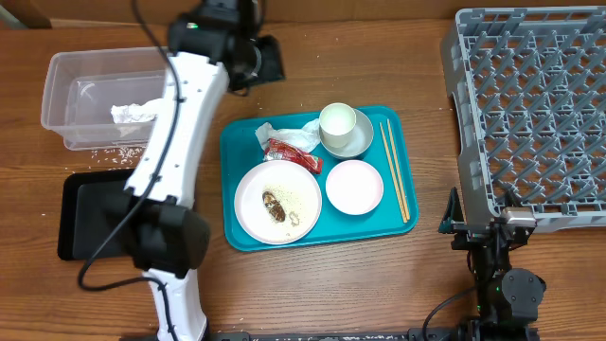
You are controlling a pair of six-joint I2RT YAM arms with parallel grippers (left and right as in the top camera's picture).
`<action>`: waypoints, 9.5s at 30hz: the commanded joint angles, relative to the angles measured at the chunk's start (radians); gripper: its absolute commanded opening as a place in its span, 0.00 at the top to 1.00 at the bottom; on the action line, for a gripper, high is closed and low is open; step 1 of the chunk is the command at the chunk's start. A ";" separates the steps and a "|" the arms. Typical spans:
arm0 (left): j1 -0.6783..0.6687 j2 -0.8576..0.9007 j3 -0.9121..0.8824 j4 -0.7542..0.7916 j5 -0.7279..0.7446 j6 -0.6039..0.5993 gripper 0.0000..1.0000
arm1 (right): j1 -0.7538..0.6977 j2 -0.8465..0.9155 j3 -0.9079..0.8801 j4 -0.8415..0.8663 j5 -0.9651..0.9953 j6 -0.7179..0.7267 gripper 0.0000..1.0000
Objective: Sort waste into correct bins and load items into the dishwasher
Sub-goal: 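Carry the tissue left and release it into the clear bin, then return the left gripper to the tray and grasp remaining tissue, then lift the tissue and drop it into the clear bin, then move the left gripper to the red wrapper and grasp it, then carry the red wrapper left and release it into the bin, then move the left gripper to the rim of the white plate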
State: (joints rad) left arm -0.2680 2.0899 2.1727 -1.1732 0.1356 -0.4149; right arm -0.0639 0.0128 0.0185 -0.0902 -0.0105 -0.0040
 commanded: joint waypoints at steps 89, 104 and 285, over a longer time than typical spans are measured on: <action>0.494 0.351 0.833 -0.516 -0.035 0.025 0.16 | 0.004 -0.010 -0.011 0.006 0.009 -0.004 0.00; 0.153 0.351 0.808 -0.517 0.210 0.261 0.17 | 0.004 -0.010 -0.011 0.006 0.009 -0.004 0.00; -0.266 0.116 -0.388 -0.062 -0.071 -0.380 0.35 | 0.004 -0.010 -0.011 0.006 0.009 -0.004 0.00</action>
State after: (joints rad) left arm -0.5354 2.1948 1.7927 -1.2491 0.0704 -0.7532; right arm -0.0639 0.0128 0.0185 -0.0898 -0.0105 -0.0040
